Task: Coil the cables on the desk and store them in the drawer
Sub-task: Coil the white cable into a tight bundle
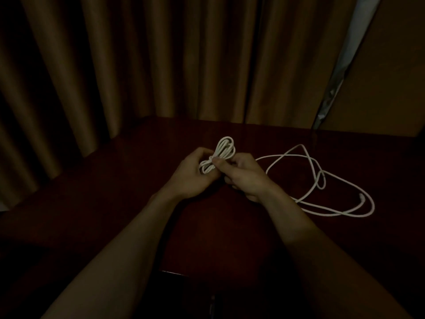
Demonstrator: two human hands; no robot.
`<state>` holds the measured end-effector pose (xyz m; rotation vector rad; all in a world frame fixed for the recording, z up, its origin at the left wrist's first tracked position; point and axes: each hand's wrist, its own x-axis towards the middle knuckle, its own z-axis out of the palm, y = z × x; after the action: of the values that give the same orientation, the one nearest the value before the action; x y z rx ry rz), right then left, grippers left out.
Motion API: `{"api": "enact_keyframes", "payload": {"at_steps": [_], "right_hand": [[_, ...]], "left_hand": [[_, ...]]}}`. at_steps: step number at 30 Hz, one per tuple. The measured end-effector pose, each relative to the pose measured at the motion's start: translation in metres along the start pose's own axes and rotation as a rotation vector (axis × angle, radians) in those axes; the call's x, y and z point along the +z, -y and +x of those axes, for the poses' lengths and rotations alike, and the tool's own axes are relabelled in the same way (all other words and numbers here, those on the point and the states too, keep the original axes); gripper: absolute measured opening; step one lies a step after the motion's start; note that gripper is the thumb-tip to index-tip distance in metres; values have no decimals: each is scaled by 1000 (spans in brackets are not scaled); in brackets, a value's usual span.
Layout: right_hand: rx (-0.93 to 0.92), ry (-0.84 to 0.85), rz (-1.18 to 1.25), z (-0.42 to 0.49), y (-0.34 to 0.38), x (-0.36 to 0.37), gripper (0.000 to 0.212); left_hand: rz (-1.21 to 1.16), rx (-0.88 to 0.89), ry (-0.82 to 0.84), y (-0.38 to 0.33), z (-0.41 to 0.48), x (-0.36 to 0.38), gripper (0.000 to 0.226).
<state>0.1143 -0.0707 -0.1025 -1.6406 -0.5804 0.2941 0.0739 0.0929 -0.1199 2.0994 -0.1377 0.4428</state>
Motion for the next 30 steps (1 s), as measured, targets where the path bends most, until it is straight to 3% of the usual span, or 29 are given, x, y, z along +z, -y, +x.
{"api": "enact_keyframes", "payload": {"at_steps": [4,8,12,14,23,27,30], "right_hand": [[-21,59,-20,-1,-1,-1,21],[-53,-78,-96,4,-6,3,20],[-82,-176,-359,4,-9,11,56],[-79,-164,-405,3,-9,13,63],[-123,-217,-398,6,-11,18,47],[-141,-234,-297,6,-14,21,48],[-129,-211,-237,6,-9,20,41]], "left_hand": [[-51,-11,132,-3,-1,-1,16],[50,6,28,-3,-2,2,9],[142,21,-62,-4,0,3,6],[174,11,-76,-4,0,5,5],[343,-24,10,-4,0,8,18],[273,-16,63,-10,-3,9,17],[20,-37,92,-9,-3,3,17]]}}
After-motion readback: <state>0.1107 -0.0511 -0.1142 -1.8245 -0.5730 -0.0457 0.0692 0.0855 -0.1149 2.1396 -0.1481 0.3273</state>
